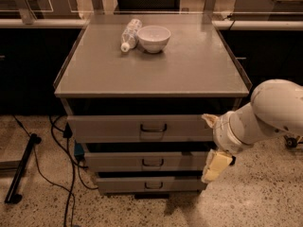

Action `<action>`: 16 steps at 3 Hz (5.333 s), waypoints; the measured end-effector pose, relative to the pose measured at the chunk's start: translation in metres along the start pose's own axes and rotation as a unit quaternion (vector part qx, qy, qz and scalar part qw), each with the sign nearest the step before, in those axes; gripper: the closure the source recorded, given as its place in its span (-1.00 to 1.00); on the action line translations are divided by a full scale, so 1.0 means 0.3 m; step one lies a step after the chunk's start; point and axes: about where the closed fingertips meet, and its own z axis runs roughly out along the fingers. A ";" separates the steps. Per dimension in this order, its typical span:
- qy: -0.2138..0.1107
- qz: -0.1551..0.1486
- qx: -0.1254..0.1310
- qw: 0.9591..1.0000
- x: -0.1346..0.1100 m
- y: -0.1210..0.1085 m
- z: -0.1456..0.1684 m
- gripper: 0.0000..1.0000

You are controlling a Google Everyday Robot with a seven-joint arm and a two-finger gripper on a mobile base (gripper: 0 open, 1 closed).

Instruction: Open top drawer

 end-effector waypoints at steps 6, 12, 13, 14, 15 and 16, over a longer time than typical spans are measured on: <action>0.050 -0.015 0.032 0.998 0.075 -0.131 0.129 -1.00; 0.081 0.004 -0.028 0.996 0.141 -0.326 0.307 -1.00; 0.090 0.012 -0.051 0.995 0.161 -0.320 0.322 -1.00; 0.094 0.009 -0.057 0.994 0.150 -0.310 0.325 -1.00; 0.105 0.011 -0.071 0.992 0.146 -0.289 0.318 -1.00; 0.120 0.021 -0.099 0.988 0.158 -0.252 0.283 -1.00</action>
Offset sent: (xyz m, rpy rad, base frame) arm 0.0104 -0.0077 -0.0107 -0.0356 -0.0317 0.0021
